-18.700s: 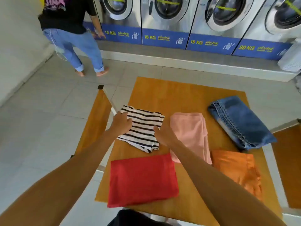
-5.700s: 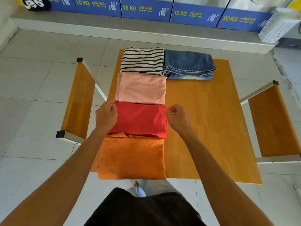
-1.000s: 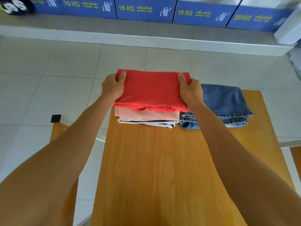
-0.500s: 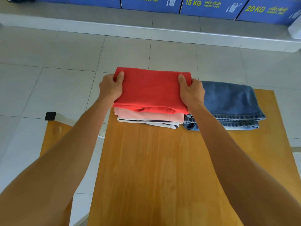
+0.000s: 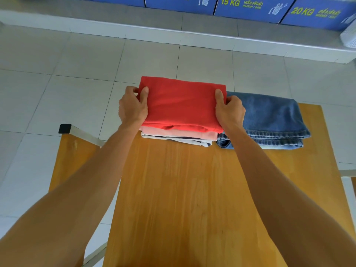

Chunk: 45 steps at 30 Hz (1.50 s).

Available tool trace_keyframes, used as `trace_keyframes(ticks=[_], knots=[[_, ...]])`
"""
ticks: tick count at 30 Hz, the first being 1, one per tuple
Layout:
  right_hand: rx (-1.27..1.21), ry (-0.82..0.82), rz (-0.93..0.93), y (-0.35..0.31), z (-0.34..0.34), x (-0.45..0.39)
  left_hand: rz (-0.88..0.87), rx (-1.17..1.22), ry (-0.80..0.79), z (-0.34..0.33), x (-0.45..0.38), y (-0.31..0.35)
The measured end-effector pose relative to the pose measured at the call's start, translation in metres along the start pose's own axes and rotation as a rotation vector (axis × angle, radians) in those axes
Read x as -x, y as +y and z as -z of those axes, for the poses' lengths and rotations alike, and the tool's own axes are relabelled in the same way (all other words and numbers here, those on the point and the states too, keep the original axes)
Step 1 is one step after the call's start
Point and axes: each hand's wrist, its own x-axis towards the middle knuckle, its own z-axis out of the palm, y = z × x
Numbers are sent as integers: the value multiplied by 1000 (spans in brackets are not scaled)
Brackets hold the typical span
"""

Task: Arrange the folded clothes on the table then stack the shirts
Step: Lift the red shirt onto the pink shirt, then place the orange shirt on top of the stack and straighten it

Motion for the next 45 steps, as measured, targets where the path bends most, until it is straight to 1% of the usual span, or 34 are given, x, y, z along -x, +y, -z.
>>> trace_keyframes(ticks=[3, 6, 8, 12, 16, 22, 25, 28, 30, 32, 34, 36, 38, 39, 41, 45], knots=[[32, 70, 2, 10, 15, 17, -41, 0, 58, 15, 17, -16], [3, 152, 22, 26, 26, 45, -69, 21, 111, 35, 54, -37], [-42, 165, 20, 37, 30, 68, -79, 49, 99, 48, 87, -49], [-81, 135, -30, 63, 40, 118, -121, 128, -55, 71, 165, -65], [-79, 77, -93, 98, 51, 170, -61, 142, -138, 81, 234, -81], [59, -73, -133, 151, 60, 257, -41, 166, -293, 73, 317, -90], [124, -149, -153, 175, 64, 296, -79, 178, -320, 77, 338, -96], [122, -241, -191, 196, 70, 325, -190, 141, -333, 89, 352, -106], [152, -235, -185, 206, 75, 342, -252, 88, -310, 101, 362, -117], [219, -222, -174, 214, 80, 360, -270, -2, -240, 112, 371, -133], [298, -228, -183, 219, 83, 377, -204, -86, -147, 123, 383, -155], [313, -247, -197, 222, 84, 395, -20, -108, -109, 135, 399, -175], [295, -271, -214, 223, 82, 412, 186, -104, -183, 141, 418, -190], [296, -274, -226, 222, 80, 420, 236, -113, -245, 143, 428, -195], [318, -265, -242, 220, 75, 432, 267, -137, -337, 143, 444, -201], [299, -233, -230, 218, 70, 441, 318, -142, -373, 139, 454, -193]])
